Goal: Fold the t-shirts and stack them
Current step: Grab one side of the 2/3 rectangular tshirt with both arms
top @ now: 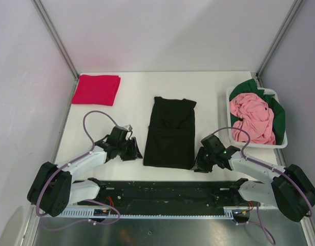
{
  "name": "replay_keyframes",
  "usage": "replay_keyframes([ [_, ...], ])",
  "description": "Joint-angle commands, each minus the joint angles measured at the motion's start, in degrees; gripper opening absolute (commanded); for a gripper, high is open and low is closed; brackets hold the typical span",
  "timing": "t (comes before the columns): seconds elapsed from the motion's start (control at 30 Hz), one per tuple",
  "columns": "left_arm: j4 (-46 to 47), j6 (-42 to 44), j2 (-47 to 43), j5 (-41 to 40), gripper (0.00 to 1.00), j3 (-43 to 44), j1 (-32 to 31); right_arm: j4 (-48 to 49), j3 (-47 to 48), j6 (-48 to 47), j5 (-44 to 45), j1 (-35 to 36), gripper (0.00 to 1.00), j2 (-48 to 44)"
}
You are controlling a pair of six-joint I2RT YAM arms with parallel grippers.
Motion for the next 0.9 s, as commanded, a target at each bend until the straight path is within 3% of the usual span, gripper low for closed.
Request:
replay_keyframes([
  [0.0, 0.84, -0.47, -2.43, 3.22, 0.45, -2.48, -0.28, 0.92, -1.30, 1.92, 1.21, -0.13, 0.29, -1.61],
  [0.27, 0.69, -2.46, -4.55, 7.30, 0.45, -4.88, -2.60, 0.18, -1.48, 1.98, 2.44, -0.25, 0.15, -2.28],
  [0.57, 0.66, -4.16, -4.29, 8.28, 0.43, -2.82, -4.35, 0.22, -1.51, 1.98, 3.09, 0.17, 0.12, -2.12],
  [0.87, 2.38, -3.56, 1.69, 6.09, 0.42, -0.59, -5.59, 0.02, -1.48, 1.73, 3.42, 0.29, 0.12, -2.18],
])
